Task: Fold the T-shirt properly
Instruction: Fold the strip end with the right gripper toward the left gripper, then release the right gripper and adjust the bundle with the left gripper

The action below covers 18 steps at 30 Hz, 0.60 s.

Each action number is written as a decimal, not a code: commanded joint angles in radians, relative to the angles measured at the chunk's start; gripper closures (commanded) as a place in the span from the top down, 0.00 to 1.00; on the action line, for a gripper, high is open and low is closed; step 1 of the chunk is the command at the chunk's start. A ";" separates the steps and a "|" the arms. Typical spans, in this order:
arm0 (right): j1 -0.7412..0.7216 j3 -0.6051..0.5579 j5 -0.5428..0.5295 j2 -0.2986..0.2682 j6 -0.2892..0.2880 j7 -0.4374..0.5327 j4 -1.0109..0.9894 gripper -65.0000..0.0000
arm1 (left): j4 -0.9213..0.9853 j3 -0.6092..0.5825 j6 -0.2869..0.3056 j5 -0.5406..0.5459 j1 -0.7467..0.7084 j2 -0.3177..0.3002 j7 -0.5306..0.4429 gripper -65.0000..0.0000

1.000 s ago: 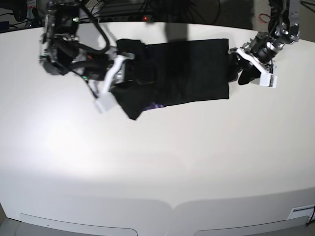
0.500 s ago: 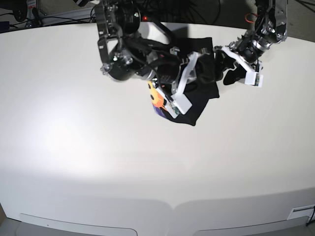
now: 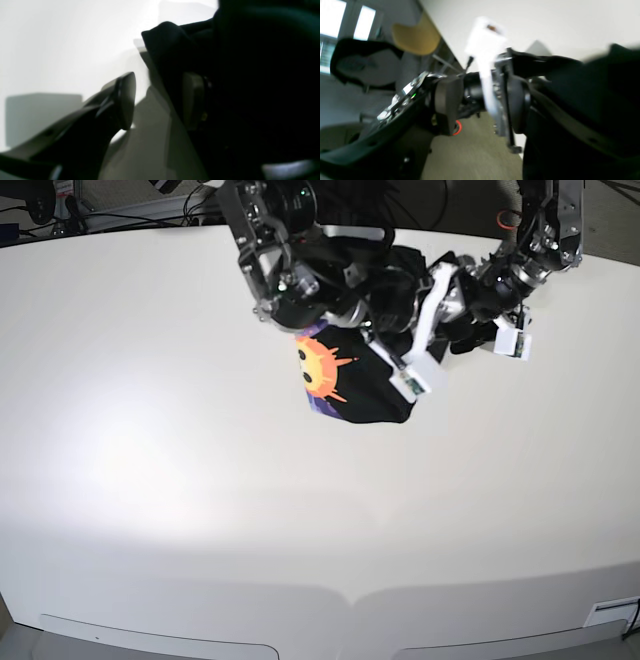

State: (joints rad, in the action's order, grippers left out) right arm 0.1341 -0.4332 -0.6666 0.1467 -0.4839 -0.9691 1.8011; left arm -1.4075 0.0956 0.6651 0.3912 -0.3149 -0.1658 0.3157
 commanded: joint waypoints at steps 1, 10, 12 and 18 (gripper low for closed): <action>-0.018 -0.008 -0.051 0.010 -0.016 0.018 0.015 0.50 | 0.008 -0.006 -0.017 -0.051 -0.009 -0.002 0.080 0.45; -0.119 0.000 -0.142 0.010 -0.032 -0.043 0.016 0.50 | -0.026 -0.003 -0.067 0.008 0.013 -0.131 0.080 0.45; -0.149 0.024 -0.095 0.010 -0.032 -0.053 0.016 0.50 | -0.058 -0.003 -0.098 0.086 0.010 -0.184 0.080 0.45; -0.228 0.162 0.078 0.010 -0.032 -0.051 0.016 0.50 | -0.243 -0.003 -0.133 0.274 -0.022 -0.320 0.163 0.45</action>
State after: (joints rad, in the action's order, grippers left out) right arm -0.0776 -0.2672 -0.5701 0.1474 -0.5091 -1.0405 1.8004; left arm -1.6360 0.0891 0.5209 0.6476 -0.3435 -0.4782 0.5095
